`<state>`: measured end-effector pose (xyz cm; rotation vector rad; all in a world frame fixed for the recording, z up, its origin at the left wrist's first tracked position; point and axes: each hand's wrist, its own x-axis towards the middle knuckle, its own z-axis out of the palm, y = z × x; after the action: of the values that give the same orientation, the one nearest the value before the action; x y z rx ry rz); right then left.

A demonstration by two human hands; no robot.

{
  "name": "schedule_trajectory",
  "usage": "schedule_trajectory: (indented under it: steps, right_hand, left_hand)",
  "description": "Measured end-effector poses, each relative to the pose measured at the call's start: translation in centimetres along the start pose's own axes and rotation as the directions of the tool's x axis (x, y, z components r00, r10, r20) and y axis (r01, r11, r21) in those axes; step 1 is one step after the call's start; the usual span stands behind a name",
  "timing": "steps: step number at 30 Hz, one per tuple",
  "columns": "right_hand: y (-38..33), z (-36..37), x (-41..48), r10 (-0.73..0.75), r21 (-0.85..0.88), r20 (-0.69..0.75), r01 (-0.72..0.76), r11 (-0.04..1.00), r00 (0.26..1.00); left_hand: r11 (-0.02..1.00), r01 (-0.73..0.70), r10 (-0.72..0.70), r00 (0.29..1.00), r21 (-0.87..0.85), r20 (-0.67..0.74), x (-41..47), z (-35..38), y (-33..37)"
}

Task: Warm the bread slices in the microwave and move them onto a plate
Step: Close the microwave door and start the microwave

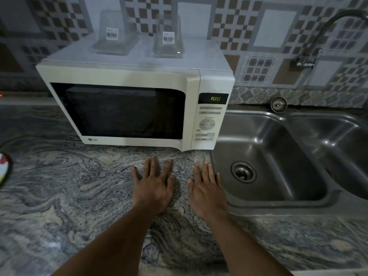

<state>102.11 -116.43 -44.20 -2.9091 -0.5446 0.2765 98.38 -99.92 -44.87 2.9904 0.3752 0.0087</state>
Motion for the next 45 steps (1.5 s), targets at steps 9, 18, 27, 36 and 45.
schedule_trajectory:
  steps: [9,18,27,36,45]
  right_hand:
    - [-0.08,0.03,0.00,0.003,-0.003,-0.005,-0.003,1.000,1.000]
    - [-0.01,0.12,0.07,0.006,0.006,-0.002,-0.006,1.000,1.000]
    - [-0.10,0.00,-0.01,0.007,-0.002,0.005,-0.007,1.000,1.000]
    - [-0.09,0.06,-0.01,0.008,-0.007,0.000,-0.008,1.000,1.000]
    - [0.00,0.27,0.11,0.006,-0.004,-0.009,-0.007,1.000,1.000]
  left_hand:
    - [1.000,0.002,-0.002,1.000,0.009,0.004,-0.02,0.09,-0.03]
    - [1.000,0.002,-0.002,1.000,0.017,0.018,-0.05,-0.26,0.11]
    - [1.000,0.000,-0.001,1.000,0.005,0.018,-0.04,-0.17,0.05]
    - [1.000,-0.002,0.002,1.000,0.002,0.010,-0.09,-0.15,0.00]
    - [1.000,-0.003,0.003,1.000,-0.004,0.006,-0.02,-0.10,-0.05]
